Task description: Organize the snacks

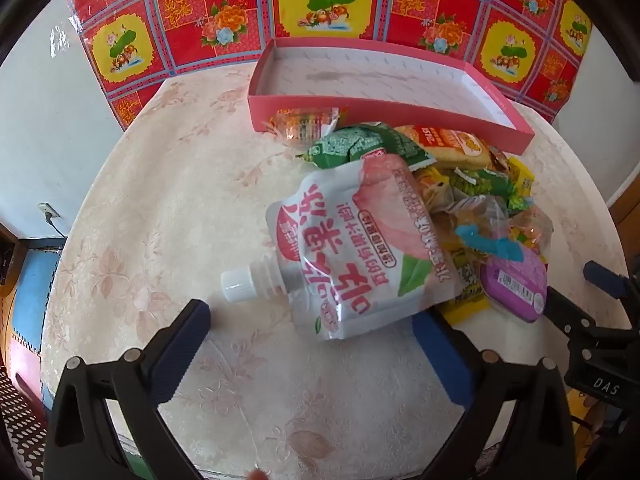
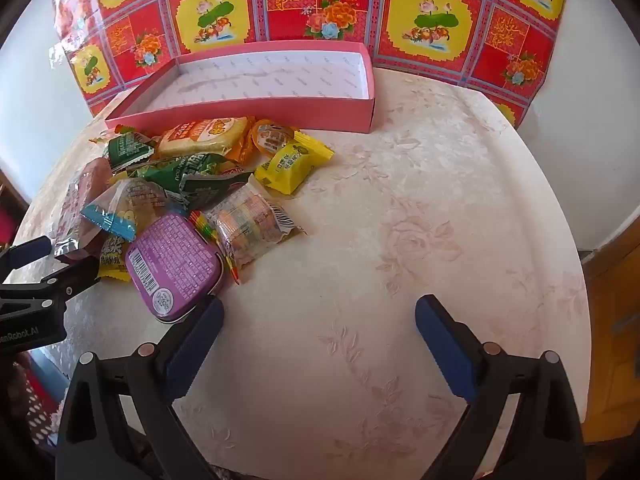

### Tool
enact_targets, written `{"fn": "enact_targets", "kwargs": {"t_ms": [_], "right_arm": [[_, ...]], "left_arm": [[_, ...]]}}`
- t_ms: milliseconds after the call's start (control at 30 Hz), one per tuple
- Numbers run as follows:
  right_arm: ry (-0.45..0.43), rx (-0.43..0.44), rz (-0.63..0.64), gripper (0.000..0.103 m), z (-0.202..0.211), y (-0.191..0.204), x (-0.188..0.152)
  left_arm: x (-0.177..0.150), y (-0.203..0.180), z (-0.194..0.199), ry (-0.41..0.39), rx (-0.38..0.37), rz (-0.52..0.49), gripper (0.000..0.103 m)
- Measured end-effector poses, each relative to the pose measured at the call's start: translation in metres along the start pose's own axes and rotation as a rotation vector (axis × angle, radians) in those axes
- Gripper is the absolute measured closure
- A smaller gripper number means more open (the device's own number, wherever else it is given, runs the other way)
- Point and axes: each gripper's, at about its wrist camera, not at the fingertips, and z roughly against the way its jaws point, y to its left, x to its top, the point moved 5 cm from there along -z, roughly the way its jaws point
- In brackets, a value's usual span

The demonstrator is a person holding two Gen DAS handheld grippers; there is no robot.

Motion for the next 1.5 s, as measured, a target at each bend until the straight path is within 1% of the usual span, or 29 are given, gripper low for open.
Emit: {"fn": "enact_targets", "kwargs": {"t_ms": [133,167,233,267,533,1500], "right_arm": [[0.002,0.0,0.0,0.004,-0.0015,-0.0015,0.001],[0.003,0.0,0.001,0.004,-0.0022,-0.002,0.0018],[0.006,0.0,0.0,0.004,-0.0041,-0.0033,0.004],[-0.017,-0.002,0.002,0.004,0.0026,-0.0007,-0.0005],[-0.026,-0.002,0.002,0.004,0.0031,-0.0006,-0.0003],[-0.029,-0.002,0.002,0.005,0.0026,-0.0005,-0.0004]], "left_arm": [[0.0025,-0.001,-0.0011,0.004,0.0,-0.001,0.0],[0.0011,-0.0005,0.0002,-0.014,-0.003,0.001,0.0],[0.0013,-0.0006,0.0003,-0.015,-0.004,0.001,0.0],[0.0014,-0.0005,0.0003,-0.016,-0.004,0.002,0.0],[0.0012,-0.0004,0.0005,-0.019,-0.005,0.003,0.0],[0.0012,-0.0006,0.0006,-0.021,-0.004,0.003,0.0]]}}
